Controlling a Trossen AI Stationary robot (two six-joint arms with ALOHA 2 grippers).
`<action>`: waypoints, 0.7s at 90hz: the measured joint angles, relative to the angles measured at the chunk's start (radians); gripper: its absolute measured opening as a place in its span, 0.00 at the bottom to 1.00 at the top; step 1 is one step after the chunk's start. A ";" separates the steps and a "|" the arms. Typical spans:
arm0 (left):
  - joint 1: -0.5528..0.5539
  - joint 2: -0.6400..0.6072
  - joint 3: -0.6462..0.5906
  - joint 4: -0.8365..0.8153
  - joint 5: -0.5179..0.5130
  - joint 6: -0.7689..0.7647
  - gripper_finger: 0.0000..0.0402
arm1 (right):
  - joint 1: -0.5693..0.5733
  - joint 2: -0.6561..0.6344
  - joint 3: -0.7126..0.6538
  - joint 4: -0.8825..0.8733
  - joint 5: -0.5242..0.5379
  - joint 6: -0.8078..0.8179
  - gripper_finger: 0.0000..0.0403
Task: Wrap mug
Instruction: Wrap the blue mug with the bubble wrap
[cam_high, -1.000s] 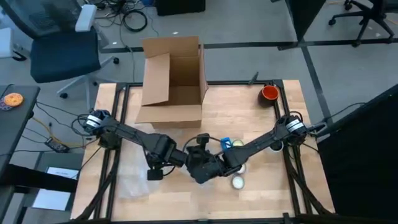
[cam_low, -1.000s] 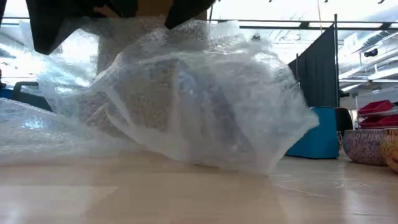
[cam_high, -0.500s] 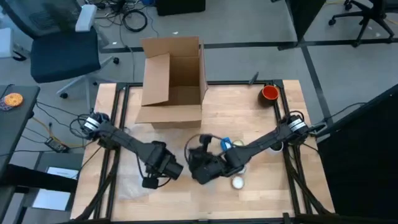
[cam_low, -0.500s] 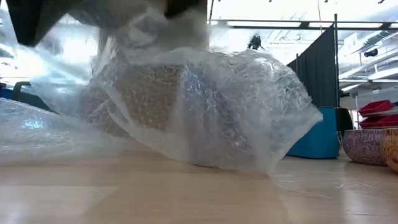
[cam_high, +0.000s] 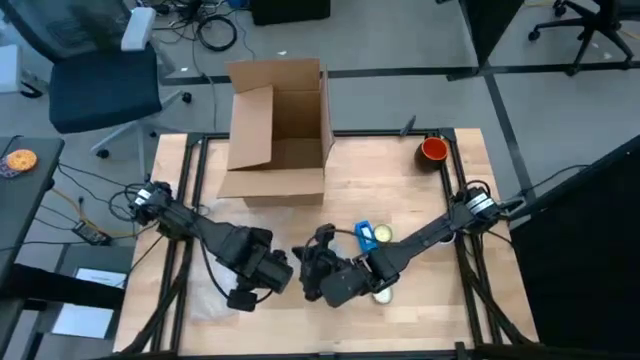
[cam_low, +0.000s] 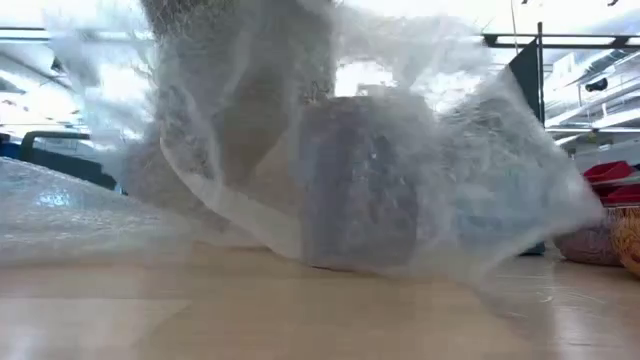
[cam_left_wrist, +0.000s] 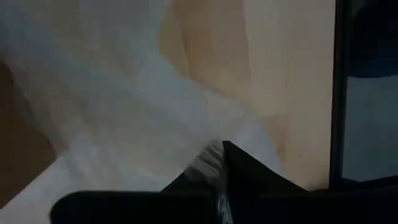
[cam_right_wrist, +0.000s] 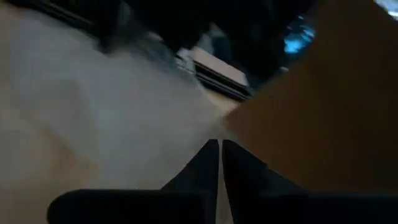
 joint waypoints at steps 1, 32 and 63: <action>0.001 0.000 0.001 -0.001 0.000 0.002 0.00 | -0.001 0.000 0.000 -0.001 0.005 -0.004 0.00; 0.011 -0.002 0.001 0.000 -0.017 0.013 0.00 | 0.031 -0.016 0.000 -0.103 0.133 -0.037 0.00; -0.024 -0.002 0.000 0.001 -0.015 -0.041 0.00 | 0.038 -0.016 0.000 -0.350 0.163 0.132 0.00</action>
